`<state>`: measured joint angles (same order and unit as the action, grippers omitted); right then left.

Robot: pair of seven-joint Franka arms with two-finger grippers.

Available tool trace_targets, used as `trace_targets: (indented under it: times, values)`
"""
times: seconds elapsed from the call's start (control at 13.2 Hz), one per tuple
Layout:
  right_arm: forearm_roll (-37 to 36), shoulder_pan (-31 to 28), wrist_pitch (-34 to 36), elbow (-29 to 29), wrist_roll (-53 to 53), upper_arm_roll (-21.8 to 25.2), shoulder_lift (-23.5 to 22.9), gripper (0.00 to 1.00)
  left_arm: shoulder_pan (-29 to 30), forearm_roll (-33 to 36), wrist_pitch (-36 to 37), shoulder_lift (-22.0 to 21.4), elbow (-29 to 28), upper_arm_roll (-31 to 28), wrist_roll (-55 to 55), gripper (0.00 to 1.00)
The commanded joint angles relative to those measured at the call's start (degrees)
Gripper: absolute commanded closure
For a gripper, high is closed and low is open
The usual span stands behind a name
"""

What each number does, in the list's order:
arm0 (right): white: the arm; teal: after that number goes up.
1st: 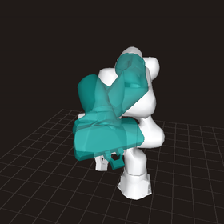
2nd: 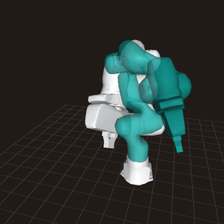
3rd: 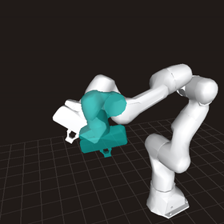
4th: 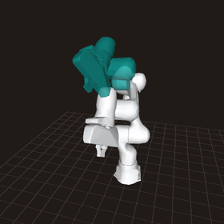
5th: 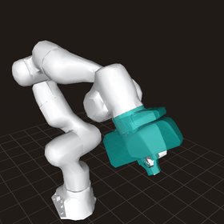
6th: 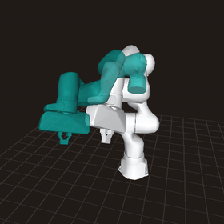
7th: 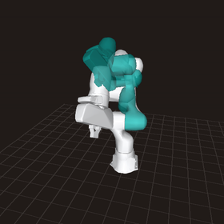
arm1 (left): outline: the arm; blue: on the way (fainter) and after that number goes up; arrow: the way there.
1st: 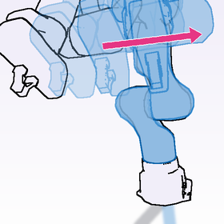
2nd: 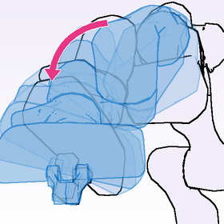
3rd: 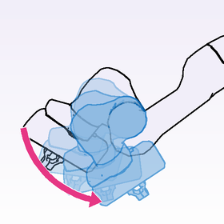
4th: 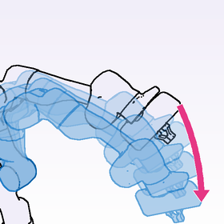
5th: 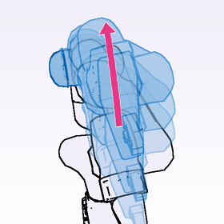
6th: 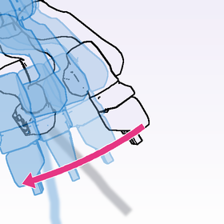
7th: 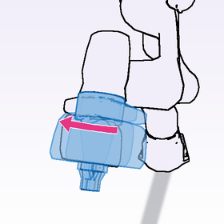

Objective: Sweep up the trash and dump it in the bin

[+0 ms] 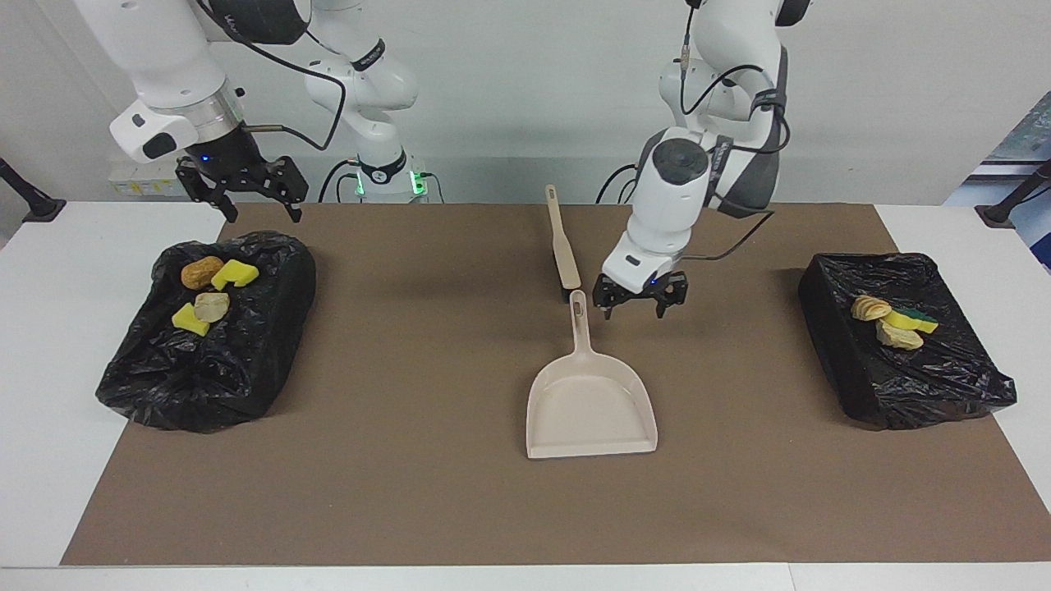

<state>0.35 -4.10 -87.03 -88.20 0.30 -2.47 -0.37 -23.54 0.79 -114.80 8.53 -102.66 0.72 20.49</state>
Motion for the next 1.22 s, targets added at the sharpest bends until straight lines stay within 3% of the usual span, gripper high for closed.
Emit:
trace_targets:
  times: [0.0,0.23,0.38,0.53,0.68,1.14]
  values:
    - [0.4,-0.3,-0.3,0.2,-0.6,-0.3,0.0,0.00,6.5,-0.2,3.4,-7.3,-0.6,0.3,-10.1,0.00]
    - [0.4,-0.3,-0.3,0.1,-0.6,-0.3,0.0,0.00,12.4,-0.1,13.9,-10.5,5.9,0.0,-19.4,0.00]
    - [0.4,-0.3,-0.3,0.1,-0.6,-0.3,-0.1,0.00,14.7,0.0,24.5,-10.5,14.5,-0.4,-25.0,0.00]
    - [0.4,-0.3,-0.3,0.2,-0.6,-0.3,-0.1,0.00,15.9,-0.2,30.8,-9.9,18.1,-0.6,-27.3,0.00]
    - [0.4,-0.3,-0.3,0.2,-0.6,-0.3,-0.1,0.00,17.0,-0.2,34.8,-9.2,23.9,-1.1,-27.4,0.00]
    - [0.4,-0.3,-0.3,0.1,-0.6,-0.3,-0.1,0.00,17.1,-0.2,34.2,-10.3,23.3,-1.0,-26.6,0.00]
